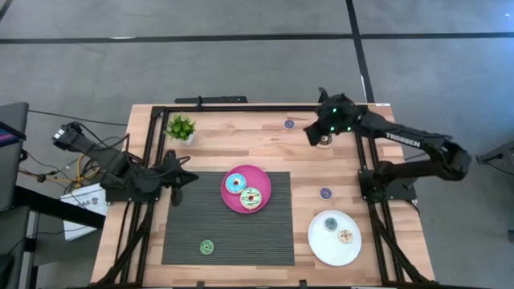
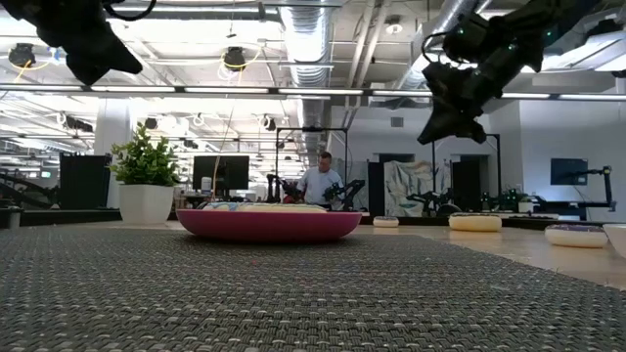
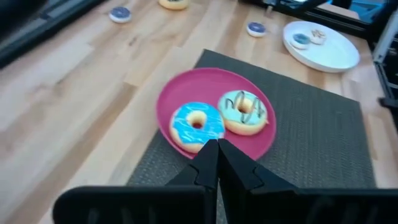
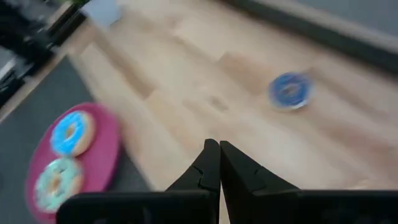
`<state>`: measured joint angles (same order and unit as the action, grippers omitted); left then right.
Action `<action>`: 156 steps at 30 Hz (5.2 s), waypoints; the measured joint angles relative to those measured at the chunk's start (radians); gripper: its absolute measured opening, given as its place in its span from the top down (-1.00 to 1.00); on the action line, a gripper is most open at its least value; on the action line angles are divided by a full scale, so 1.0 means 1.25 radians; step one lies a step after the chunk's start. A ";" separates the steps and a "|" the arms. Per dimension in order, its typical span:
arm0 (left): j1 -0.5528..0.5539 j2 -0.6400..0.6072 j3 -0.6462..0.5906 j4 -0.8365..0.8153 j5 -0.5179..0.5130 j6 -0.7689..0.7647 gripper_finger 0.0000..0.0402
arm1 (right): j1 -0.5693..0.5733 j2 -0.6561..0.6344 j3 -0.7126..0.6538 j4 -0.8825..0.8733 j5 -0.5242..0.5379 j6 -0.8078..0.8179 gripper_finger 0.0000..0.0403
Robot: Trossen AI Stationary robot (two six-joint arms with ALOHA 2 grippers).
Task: Pick & Place donuts
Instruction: Put the large black donut on the pink plate
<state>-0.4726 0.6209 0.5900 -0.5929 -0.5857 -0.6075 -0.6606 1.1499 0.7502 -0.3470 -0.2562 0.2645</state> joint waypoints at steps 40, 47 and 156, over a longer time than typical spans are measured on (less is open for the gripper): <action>0.458 -0.188 0.000 0.005 0.431 0.430 1.00 | -0.123 0.070 0.098 -0.334 0.290 0.010 0.45; 0.470 -0.188 0.000 0.006 0.460 0.420 1.00 | -0.123 0.161 0.098 -0.347 0.288 0.040 -0.06; 0.470 -0.188 0.000 -0.022 0.421 0.351 1.00 | 0.487 0.817 0.757 -0.398 0.244 0.334 0.57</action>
<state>0.1143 0.3862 0.5903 -0.6205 -0.0590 -0.1692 -0.0525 2.1708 1.6958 -0.8452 0.0483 0.6814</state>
